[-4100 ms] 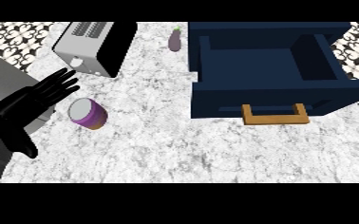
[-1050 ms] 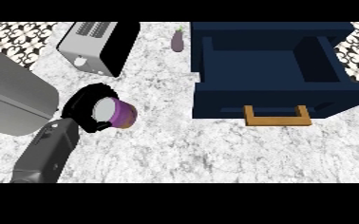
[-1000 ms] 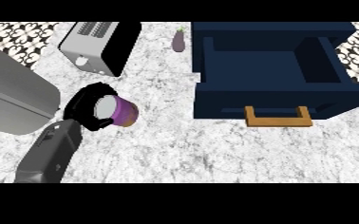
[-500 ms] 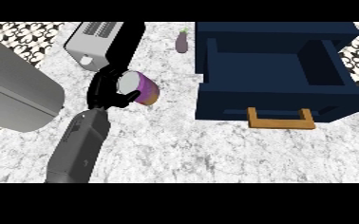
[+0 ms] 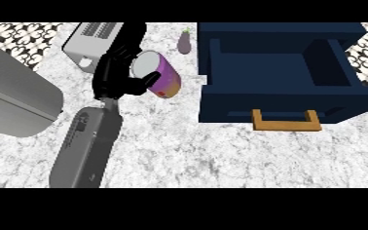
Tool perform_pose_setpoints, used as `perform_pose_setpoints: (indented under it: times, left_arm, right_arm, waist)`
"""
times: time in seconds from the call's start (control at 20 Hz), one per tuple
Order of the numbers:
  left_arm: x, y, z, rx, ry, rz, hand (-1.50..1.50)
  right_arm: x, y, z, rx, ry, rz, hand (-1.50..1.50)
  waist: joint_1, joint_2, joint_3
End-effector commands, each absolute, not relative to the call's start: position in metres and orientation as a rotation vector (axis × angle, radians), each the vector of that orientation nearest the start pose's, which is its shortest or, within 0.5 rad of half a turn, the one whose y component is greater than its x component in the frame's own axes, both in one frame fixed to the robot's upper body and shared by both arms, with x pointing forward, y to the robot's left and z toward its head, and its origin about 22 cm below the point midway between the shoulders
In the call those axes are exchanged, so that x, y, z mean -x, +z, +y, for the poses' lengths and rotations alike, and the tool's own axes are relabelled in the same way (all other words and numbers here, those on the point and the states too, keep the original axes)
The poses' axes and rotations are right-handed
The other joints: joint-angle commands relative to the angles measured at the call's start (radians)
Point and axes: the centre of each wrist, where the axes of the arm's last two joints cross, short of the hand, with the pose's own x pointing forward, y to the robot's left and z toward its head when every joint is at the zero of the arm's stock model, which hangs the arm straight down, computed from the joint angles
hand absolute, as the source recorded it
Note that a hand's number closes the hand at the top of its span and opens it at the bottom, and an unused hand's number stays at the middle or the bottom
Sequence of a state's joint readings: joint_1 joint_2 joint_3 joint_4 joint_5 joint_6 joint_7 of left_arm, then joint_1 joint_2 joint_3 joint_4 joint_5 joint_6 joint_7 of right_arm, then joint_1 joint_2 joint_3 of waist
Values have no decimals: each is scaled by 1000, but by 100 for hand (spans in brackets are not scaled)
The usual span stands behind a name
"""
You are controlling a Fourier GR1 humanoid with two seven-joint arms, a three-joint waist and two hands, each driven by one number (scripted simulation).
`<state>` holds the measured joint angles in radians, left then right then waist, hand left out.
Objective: Pick up the can, place it into the drawer and close the drawer
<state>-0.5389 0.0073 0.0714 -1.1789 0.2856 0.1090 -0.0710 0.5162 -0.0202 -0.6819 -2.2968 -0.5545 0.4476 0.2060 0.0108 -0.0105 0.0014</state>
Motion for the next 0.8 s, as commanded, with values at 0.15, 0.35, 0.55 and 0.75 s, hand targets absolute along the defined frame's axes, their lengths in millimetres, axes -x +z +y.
perform_pose_setpoints:
  times: [0.15, 0.35, 0.55, 0.75]
  left_arm:
    - [-368, 141, 146, 240, 150, -1740, 150]
    - [-362, 132, 129, 206, 140, -1739, 150]
    - [-375, 173, 111, 236, 122, -1728, 150]
    - [-381, 182, 76, 197, 126, -1760, 150]
  right_arm:
    - [-63, 118, -361, 183, -135, -1780, -150]
    - [-49, 125, -367, 174, -116, -1774, -150]
    - [-72, 115, -372, 162, -147, -1776, -150]
    - [-65, 127, -365, 176, -146, -1785, -150]
  waist:
    - [-15, 8, -1]
    - [-23, 9, -1]
    - [-19, 10, -1]
    - [-32, 12, -1]
